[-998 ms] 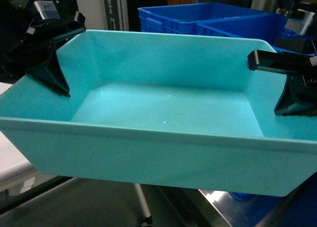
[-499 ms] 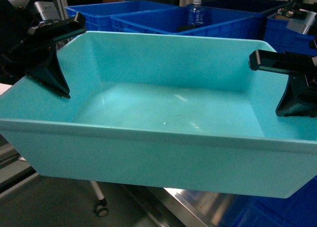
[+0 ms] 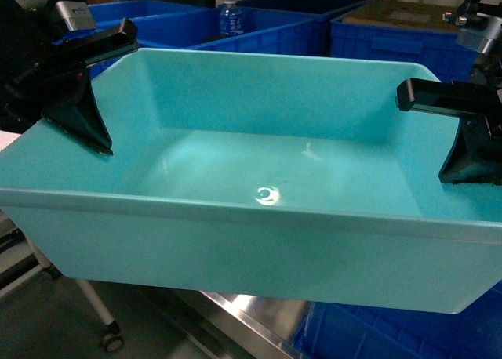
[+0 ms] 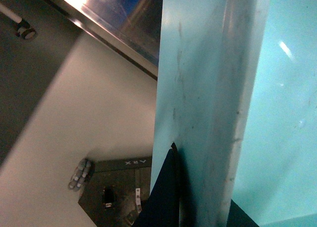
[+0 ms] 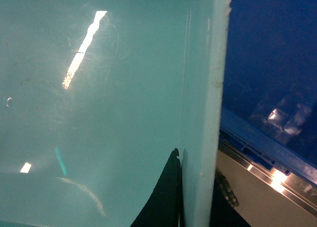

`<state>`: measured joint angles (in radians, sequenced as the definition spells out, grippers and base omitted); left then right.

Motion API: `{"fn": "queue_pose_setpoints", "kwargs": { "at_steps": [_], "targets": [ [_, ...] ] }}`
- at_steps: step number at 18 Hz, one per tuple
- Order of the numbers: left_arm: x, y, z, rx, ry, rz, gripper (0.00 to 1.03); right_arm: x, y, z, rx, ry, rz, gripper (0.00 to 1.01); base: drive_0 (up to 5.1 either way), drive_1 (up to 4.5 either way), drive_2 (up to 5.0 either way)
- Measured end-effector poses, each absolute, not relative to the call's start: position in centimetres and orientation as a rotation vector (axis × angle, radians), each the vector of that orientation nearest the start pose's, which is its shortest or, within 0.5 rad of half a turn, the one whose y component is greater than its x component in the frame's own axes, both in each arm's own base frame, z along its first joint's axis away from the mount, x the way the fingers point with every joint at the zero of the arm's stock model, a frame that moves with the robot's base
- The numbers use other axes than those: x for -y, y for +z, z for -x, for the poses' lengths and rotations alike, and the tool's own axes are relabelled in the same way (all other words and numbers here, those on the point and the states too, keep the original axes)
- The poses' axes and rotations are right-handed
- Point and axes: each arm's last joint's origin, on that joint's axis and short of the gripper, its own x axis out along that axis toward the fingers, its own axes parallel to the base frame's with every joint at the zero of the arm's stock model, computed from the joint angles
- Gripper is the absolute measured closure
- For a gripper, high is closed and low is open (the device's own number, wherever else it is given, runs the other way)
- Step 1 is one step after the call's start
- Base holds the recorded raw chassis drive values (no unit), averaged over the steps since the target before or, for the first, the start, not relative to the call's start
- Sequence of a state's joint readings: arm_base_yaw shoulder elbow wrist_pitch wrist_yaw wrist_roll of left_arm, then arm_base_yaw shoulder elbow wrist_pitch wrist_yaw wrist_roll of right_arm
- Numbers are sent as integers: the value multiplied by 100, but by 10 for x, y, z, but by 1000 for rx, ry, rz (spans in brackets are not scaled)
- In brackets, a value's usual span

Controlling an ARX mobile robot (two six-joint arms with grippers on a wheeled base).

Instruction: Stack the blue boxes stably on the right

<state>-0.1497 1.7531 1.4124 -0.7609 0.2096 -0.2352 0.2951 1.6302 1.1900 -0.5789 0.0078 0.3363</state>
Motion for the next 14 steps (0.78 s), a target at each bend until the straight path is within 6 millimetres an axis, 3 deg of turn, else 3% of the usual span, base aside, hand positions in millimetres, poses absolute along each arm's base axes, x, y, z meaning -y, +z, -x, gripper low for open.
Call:
{"fn": "queue_pose_setpoints", "kwargs": {
  "at_steps": [14],
  "targets": [
    [60, 252, -357, -1139, -191, 242, 101, -97, 234, -319, -1040, 89, -152, 99, -156, -156, -156]
  ]
}}
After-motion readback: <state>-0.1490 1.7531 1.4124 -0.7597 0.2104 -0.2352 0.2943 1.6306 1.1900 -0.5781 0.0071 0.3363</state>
